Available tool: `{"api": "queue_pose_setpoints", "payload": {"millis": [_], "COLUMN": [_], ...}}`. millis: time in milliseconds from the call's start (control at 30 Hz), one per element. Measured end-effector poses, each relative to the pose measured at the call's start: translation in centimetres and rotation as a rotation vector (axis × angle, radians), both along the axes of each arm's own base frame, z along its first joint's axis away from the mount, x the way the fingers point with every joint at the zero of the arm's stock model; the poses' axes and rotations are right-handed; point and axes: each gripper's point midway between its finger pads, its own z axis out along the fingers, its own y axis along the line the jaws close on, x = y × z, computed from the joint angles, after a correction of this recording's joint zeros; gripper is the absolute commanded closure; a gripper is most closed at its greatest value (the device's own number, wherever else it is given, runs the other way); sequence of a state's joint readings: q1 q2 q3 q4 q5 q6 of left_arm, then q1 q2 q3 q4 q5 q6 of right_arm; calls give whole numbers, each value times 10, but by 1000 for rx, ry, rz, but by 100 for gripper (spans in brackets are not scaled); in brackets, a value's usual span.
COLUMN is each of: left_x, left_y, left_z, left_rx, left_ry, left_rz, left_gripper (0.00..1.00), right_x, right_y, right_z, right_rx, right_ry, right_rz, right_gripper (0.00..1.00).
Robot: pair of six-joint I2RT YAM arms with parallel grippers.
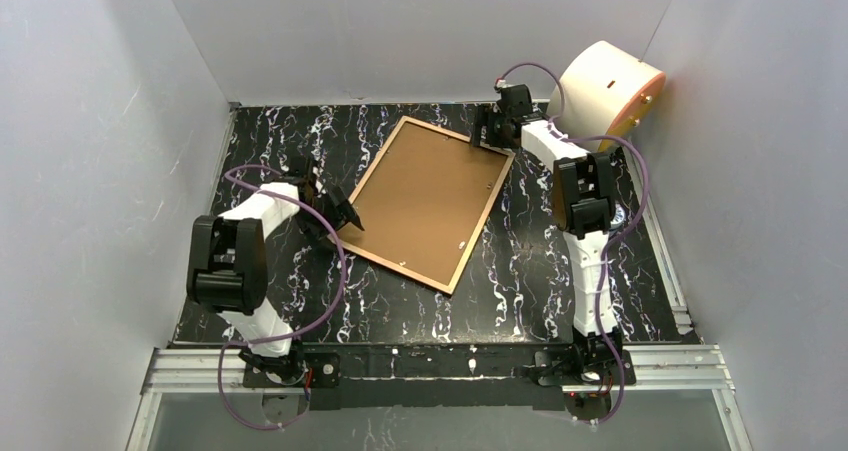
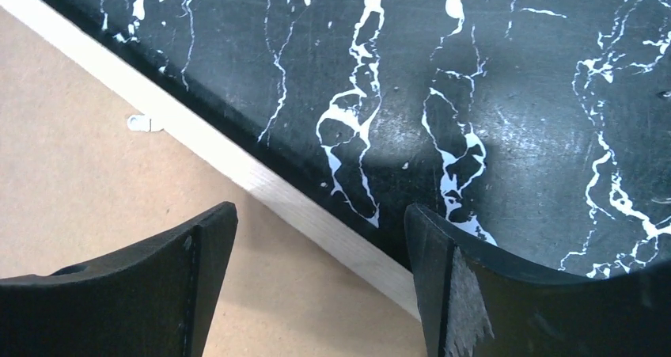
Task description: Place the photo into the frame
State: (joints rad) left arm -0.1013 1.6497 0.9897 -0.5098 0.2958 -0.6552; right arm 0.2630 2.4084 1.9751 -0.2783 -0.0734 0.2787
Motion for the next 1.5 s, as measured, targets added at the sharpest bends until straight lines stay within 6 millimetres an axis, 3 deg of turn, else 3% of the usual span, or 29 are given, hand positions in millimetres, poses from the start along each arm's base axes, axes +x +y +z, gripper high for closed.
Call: {"api": "queue_pose_setpoints", "payload": {"millis": [167, 267, 467, 667, 867, 1100, 1200, 1367, 1500], "left_x": [16, 25, 54, 82, 125, 182, 192, 189, 177], "left_y": [2, 4, 14, 22, 31, 31, 28, 21, 15], "left_z": [0, -1, -4, -9, -7, -3, -3, -1, -1], "left_rx": [22, 36, 67, 78, 89, 61, 47, 70, 101], "left_ry": [5, 10, -11, -47, -138, -290, -316, -292, -254], "left_rz": [0, -1, 23, 62, 88, 87, 78, 36, -18], "left_gripper": [21, 21, 24, 29, 32, 31, 26, 10, 9], "right_x": [-7, -21, -89, -146, -188, -253, -275, -289, -274], "right_y": [3, -5, -35, -45, -41, -24, -19, -17, -6], "right_z": [0, 1, 0, 2, -1, -4, -3, 0, 29], "right_rx": [15, 24, 49, 52, 11, -29, -33, -65, -28], "right_ry": [12, 37, 141, 200, 228, 307, 358, 418, 364], "right_rz": [51, 61, 35, 36, 59, 125, 134, 99, 82], "right_gripper": [15, 15, 17, 18, 19, 18, 16, 14, 14]}}
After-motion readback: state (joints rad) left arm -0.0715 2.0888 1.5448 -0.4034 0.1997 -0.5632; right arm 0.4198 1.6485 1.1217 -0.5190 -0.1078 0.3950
